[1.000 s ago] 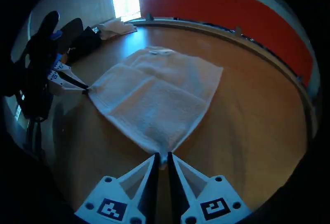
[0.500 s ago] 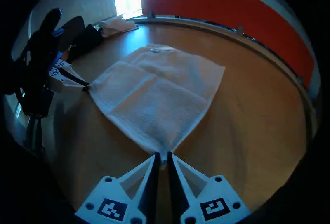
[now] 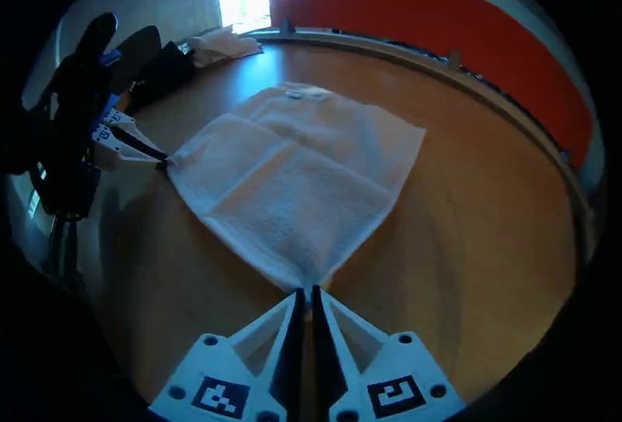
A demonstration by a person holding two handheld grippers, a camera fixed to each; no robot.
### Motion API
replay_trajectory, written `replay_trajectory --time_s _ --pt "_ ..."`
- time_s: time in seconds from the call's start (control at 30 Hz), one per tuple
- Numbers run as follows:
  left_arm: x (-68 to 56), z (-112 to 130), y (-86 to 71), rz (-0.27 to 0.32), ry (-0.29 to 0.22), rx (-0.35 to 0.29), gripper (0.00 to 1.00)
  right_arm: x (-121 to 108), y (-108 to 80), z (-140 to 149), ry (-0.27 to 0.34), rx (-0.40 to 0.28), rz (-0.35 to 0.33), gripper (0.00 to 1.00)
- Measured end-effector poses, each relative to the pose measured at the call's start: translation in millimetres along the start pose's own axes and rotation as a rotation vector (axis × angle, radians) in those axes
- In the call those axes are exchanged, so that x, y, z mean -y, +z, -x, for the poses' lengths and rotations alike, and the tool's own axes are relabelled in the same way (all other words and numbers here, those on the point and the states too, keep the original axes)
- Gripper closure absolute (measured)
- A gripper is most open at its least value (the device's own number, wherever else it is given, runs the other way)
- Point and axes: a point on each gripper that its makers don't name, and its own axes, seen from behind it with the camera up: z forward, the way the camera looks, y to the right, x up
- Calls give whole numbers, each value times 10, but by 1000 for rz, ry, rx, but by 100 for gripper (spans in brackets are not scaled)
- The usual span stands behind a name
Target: Fold towel
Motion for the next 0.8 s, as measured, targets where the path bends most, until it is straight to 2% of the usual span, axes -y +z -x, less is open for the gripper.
replay_trajectory --time_s 0.47,0.8 --pt "-19 -8 -14 6 -13 -6 89 6 -21 14 -18 4 1 94" --pt "-7 -90 -97 9 -33 -13 89 30 -106 -74 13 -21 -15 94"
